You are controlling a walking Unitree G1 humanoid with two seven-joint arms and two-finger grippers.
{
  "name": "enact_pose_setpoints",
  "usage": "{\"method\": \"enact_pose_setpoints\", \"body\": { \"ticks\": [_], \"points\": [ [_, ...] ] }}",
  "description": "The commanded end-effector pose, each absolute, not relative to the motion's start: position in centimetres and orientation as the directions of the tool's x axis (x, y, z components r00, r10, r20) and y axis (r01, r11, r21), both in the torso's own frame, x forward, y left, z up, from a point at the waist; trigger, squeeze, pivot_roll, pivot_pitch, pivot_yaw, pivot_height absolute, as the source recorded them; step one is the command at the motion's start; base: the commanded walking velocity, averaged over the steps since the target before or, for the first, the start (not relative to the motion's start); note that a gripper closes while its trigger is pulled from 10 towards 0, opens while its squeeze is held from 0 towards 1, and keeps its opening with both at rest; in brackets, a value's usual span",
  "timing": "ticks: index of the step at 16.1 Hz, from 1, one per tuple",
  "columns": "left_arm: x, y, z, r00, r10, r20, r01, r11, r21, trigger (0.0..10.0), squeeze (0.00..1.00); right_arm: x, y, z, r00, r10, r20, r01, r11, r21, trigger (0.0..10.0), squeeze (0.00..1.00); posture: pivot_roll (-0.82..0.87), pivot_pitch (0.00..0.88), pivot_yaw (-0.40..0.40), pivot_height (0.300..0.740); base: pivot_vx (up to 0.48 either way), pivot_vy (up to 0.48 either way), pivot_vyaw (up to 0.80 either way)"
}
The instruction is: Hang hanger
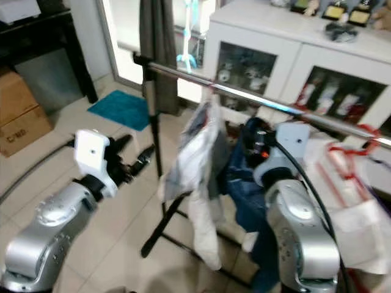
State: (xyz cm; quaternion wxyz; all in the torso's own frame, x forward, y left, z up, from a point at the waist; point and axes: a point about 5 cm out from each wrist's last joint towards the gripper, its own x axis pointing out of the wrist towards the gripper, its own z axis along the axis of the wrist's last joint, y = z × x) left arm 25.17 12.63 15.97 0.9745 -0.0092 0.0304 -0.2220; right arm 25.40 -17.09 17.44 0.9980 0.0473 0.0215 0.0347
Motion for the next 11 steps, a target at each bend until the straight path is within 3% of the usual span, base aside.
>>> {"method": "enact_pose_setpoints", "body": {
  "ticks": [1,3,9,10,11],
  "points": [
    [25.3,13.5,16.4,0.922,-0.385,-0.028,0.385,0.923,-0.02,10.0,0.0,26.0,-16.3,17.4,0.992,0.119,-0.035,-0.114,0.987,0.112,10.0,0.0,0.07,0.0,-0.07,0.74,0.0,-0.48,0.0],
    [24.9,14.1,16.1,0.932,-0.36,-0.038,0.359,0.933,-0.039,10.0,0.0,25.7,-15.5,17.6,0.972,0.232,-0.04,-0.228,0.969,0.096,10.0,0.0,0.05,0.0,-0.071,0.74,0.0,-0.48,0.0],
    [24.9,14.1,15.5,0.922,-0.383,-0.057,0.384,0.923,0.011,10.0,0.0,24.3,-14.9,17.8,0.934,0.355,-0.038,-0.348,0.929,0.127,10.0,0.0,0.01,0.0,-0.071,0.74,0.0,-0.48,0.0],
    [24.8,13.8,15.4,0.909,-0.411,-0.068,0.413,0.911,0.018,10.0,0.0,23.7,-14.9,18.1,0.923,0.384,-0.024,-0.378,0.917,0.128,10.0,0.0,0.0,0.0,-0.063,0.74,0.0,0.0,0.0],
    [24.7,13.6,15.3,0.893,-0.443,-0.082,0.446,0.895,0.021,10.0,0.0,22.9,-15.1,18.5,0.908,0.418,-0.01,-0.413,0.901,0.134,10.0,0.07,0.01,0.0,-0.059,0.74,0.0,0.0,0.0]
  ]
}}
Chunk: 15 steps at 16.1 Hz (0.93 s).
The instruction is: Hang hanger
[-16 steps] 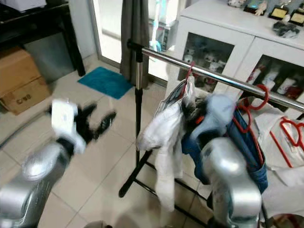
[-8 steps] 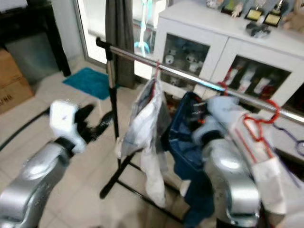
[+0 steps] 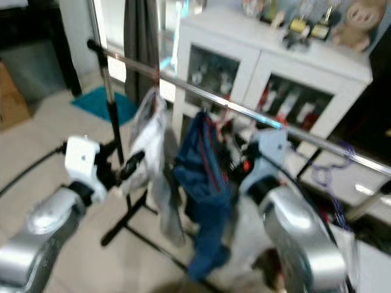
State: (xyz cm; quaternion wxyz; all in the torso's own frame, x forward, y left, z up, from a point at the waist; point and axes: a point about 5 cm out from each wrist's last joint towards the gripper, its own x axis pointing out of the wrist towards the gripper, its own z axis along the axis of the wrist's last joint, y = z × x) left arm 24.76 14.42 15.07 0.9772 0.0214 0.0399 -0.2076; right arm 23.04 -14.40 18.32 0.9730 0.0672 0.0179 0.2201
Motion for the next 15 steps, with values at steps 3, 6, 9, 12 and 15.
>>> {"method": "enact_pose_setpoints", "body": {
  "ticks": [3,6,9,12,15],
  "points": [
    [24.3,13.1,15.6,0.852,-0.516,-0.092,0.52,0.854,0.028,10.0,0.0,21.8,-16.6,19.0,0.887,0.462,-0.017,-0.456,0.88,0.135,10.0,1.0,0.02,0.0,-0.047,0.74,0.0,0.0,0.0],
    [23.8,12.9,15.9,0.784,-0.609,-0.117,0.617,0.786,0.045,10.0,0.0,21.2,-20.1,19.2,0.883,0.441,-0.159,-0.437,0.897,0.06,10.0,1.0,0.01,0.0,-0.034,0.74,0.0,0.0,0.0],
    [23.1,12.6,16.1,0.713,-0.687,-0.141,0.697,0.716,0.038,10.0,0.0,21.5,-22.4,19.5,0.892,0.389,-0.229,-0.4,0.916,-0.002,10.0,1.0,0.02,0.0,-0.033,0.74,0.0,0.0,0.0],
    [22.5,12.6,16.1,0.666,-0.729,-0.157,0.741,0.671,0.027,10.0,0.0,22.1,-24.3,19.1,0.91,0.286,-0.3,-0.316,0.947,-0.058,10.0,1.0,0.03,0.0,-0.041,0.74,0.0,0.0,0.0],
    [22.1,12.8,16.3,0.622,-0.764,-0.169,0.776,0.63,0.01,10.0,0.0,22.9,-25.8,18.9,0.916,0.192,-0.351,-0.227,0.972,-0.059,10.0,1.0,0.05,0.0,-0.051,0.74,0.0,0.0,0.0]
  ]
}}
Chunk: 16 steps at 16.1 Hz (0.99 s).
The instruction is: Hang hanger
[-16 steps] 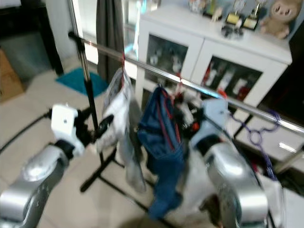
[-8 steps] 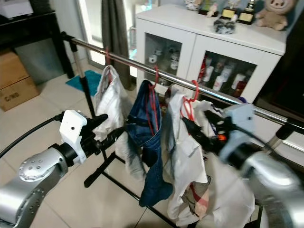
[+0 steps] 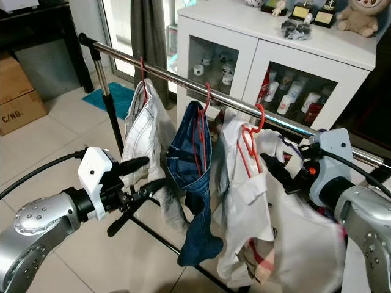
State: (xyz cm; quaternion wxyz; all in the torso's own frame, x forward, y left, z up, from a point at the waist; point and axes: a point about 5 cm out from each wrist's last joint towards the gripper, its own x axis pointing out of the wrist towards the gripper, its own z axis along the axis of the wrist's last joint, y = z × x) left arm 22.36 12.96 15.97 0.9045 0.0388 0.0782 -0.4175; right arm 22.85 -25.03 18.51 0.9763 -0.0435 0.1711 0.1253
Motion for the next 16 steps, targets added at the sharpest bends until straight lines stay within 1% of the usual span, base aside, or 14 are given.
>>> {"method": "enact_pose_setpoints", "body": {
  "ticks": [1,2,3,4,5,6,7,9,11,13,14,15,16],
  "points": [
    [22.1,12.8,16.4,0.621,-0.765,-0.17,0.777,0.629,0.009,10.0,0.0,22.9,-25.9,18.9,0.915,0.192,-0.356,-0.226,0.972,-0.058,10.0,1.0,0.05,0.0,-0.053,0.74,0.0,0.0,0.0],
    [22.0,12.9,16.3,0.619,-0.766,-0.173,0.779,0.628,0.007,10.0,0.0,22.8,-26.2,19.0,0.909,0.204,-0.363,-0.234,0.971,-0.04,10.0,1.0,0.04,0.0,-0.053,0.74,0.0,0.0,0.0],
    [21.9,13.0,16.2,0.615,-0.767,-0.181,0.781,0.625,0.005,10.0,0.0,22.5,-26.3,19.0,0.898,0.226,-0.377,-0.254,0.967,-0.026,10.0,0.93,0.04,0.0,-0.053,0.74,0.0,0.0,0.0],
    [21.9,13.0,16.1,0.611,-0.769,-0.185,0.783,0.622,0.003,10.0,0.0,22.3,-26.3,19.1,0.89,0.25,-0.382,-0.275,0.961,-0.013,10.0,0.7,0.04,0.0,-0.051,0.74,0.0,0.0,0.0],
    [21.9,13.0,16.1,0.61,-0.77,-0.186,0.784,0.621,0.003,10.0,0.0,22.2,-26.1,19.1,0.886,0.27,-0.378,-0.295,0.956,-0.008,10.0,0.53,0.04,0.0,-0.051,0.74,0.0,0.0,0.0],
    [21.9,13.0,16.1,0.61,-0.771,-0.185,0.785,0.62,0.003,10.0,0.0,22.1,-25.8,19.2,0.88,0.296,-0.372,-0.319,0.948,0.0,10.0,0.44,0.04,0.0,-0.048,0.74,0.0,0.0,0.0],
    [22.2,12.9,16.1,0.623,-0.76,-0.186,0.775,0.632,0.009,10.0,0.0,21.8,-24.2,19.6,0.856,0.394,-0.334,-0.404,0.914,0.043,10.0,0.0,0.03,0.0,-0.042,0.74,0.0,0.0,0.0],
    [22.5,12.8,15.9,0.633,-0.75,-0.191,0.767,0.641,0.021,10.0,0.0,21.4,-22.7,19.1,0.83,0.445,-0.336,-0.449,0.891,0.069,10.0,0.0,0.03,0.0,-0.04,0.74,0.0,0.0,0.0],
    [22.6,12.7,15.9,0.635,-0.748,-0.194,0.765,0.644,0.022,10.0,0.0,20.9,-23.4,18.6,0.83,0.413,-0.376,-0.425,0.903,0.054,10.0,0.0,0.03,0.0,-0.031,0.74,0.0,0.0,0.0],
    [22.7,12.7,15.9,0.628,-0.753,-0.195,0.771,0.637,0.021,10.0,0.0,19.8,-24.7,19.4,0.818,0.416,-0.397,-0.432,0.9,0.054,10.0,0.02,0.02,0.0,-0.025,0.74,0.0,0.0,0.0],
    [22.9,12.7,15.9,0.626,-0.755,-0.194,0.773,0.635,0.022,10.0,0.0,19.4,-25.2,19.6,0.815,0.406,-0.413,-0.427,0.903,0.045,10.0,0.64,0.01,0.0,-0.022,0.74,0.0,0.0,0.0],
    [23.1,12.6,15.9,0.622,-0.76,-0.19,0.776,0.63,0.022,10.0,0.0,19.0,-26.0,19.9,0.822,0.373,-0.43,-0.4,0.916,0.031,10.0,1.0,0.0,0.0,-0.017,0.74,0.0,0.0,0.0],
    [23.1,12.5,16.0,0.618,-0.764,-0.187,0.78,0.625,0.021,10.0,0.0,18.9,-26.4,20.0,0.827,0.355,-0.436,-0.384,0.923,0.025,10.0,1.0,-0.01,0.0,-0.015,0.74,0.0,0.0,0.0]
  ]
}}
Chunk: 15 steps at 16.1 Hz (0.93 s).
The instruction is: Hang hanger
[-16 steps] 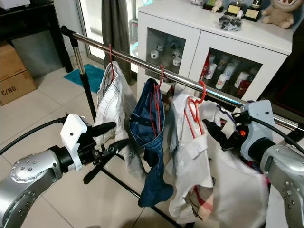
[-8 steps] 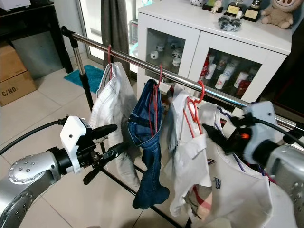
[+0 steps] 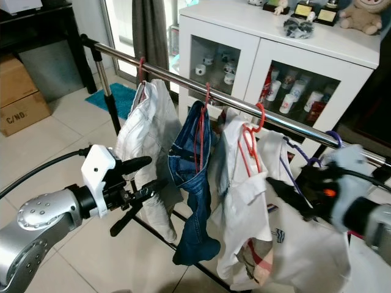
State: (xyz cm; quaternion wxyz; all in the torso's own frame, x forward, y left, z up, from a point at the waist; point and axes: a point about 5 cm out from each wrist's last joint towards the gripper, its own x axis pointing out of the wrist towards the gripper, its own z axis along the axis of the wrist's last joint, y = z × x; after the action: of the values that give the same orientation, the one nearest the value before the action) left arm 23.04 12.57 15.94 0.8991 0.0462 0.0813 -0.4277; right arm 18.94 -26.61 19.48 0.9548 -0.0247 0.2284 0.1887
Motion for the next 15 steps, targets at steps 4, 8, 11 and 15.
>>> {"method": "enact_pose_setpoints", "body": {
  "ticks": [4,8,11,15],
  "points": [
    [23.0,11.7,16.1,0.543,-0.822,-0.173,0.834,0.552,-0.004,10.0,0.0,18.7,-28.7,21.2,0.862,0.24,-0.446,-0.286,0.958,-0.038,10.0,1.0,-0.02,0.0,-0.014,0.74,0.0,0.0,0.0],
    [22.6,11.7,16.3,0.51,-0.843,-0.169,0.854,0.52,-0.012,10.0,0.0,20.3,-28.6,19.8,0.859,0.184,-0.478,-0.229,0.973,-0.036,10.0,0.0,0.0,0.0,-0.035,0.74,0.0,0.0,0.0],
    [22.2,11.5,16.4,0.48,-0.862,-0.161,0.871,0.491,-0.031,10.0,0.0,21.2,-29.1,18.6,0.851,0.122,-0.511,-0.161,0.986,-0.031,10.0,0.0,0.0,0.0,-0.046,0.74,0.0,0.0,0.0],
    [21.2,10.8,16.9,0.369,-0.919,-0.137,0.922,0.381,-0.071,10.0,0.0,21.6,-29.6,17.6,0.844,0.11,-0.525,-0.109,0.994,0.032,3.8,0.0,0.01,0.0,-0.053,0.74,0.0,0.0,0.0]
  ]
}}
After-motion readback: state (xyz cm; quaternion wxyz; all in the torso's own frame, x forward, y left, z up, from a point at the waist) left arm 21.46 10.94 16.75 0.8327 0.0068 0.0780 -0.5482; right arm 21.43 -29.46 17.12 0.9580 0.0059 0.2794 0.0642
